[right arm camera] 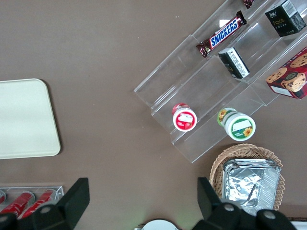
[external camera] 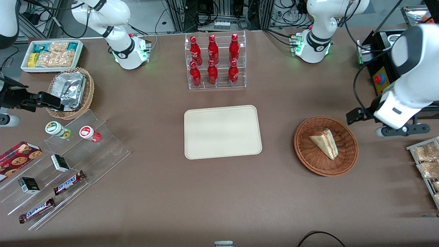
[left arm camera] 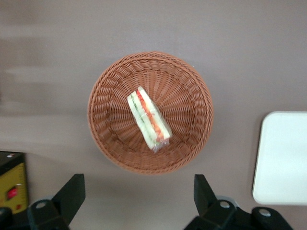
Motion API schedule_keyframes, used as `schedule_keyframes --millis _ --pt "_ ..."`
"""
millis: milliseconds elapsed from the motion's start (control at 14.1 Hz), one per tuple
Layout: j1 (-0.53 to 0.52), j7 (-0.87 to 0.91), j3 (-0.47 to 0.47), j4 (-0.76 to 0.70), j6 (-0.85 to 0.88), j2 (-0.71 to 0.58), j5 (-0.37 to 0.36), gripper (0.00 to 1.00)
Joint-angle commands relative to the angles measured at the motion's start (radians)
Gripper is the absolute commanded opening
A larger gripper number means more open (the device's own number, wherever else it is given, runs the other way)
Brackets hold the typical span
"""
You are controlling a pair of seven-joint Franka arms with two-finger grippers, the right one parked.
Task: Place sandwich from basket to tray
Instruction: 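Move the left gripper down over the sandwich in the wicker basket, then close the left gripper on the wrapped sandwich and lift it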
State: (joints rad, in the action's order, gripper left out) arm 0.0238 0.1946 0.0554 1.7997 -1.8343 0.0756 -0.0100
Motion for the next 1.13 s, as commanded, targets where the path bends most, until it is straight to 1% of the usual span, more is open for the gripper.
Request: schedule_keyframes --millis 0,212,496,637,1062 --pt "0.007 0.135 0.006 0.139 -0.165 -0.025 -0.002 1.0" --pt "0.013 0.296 0.009 0.265 -0.35 0.004 -0.002 1.0" --pt "0.021 0.414 0.009 0.368 -0.52 0.058 -0.002 1.0" --pt "0.024 0.439 0.009 0.398 -0.557 0.07 -0.002 1.0" --pt "0.022 0.47 0.009 0.403 -0.568 0.138 -0.002 1.0"
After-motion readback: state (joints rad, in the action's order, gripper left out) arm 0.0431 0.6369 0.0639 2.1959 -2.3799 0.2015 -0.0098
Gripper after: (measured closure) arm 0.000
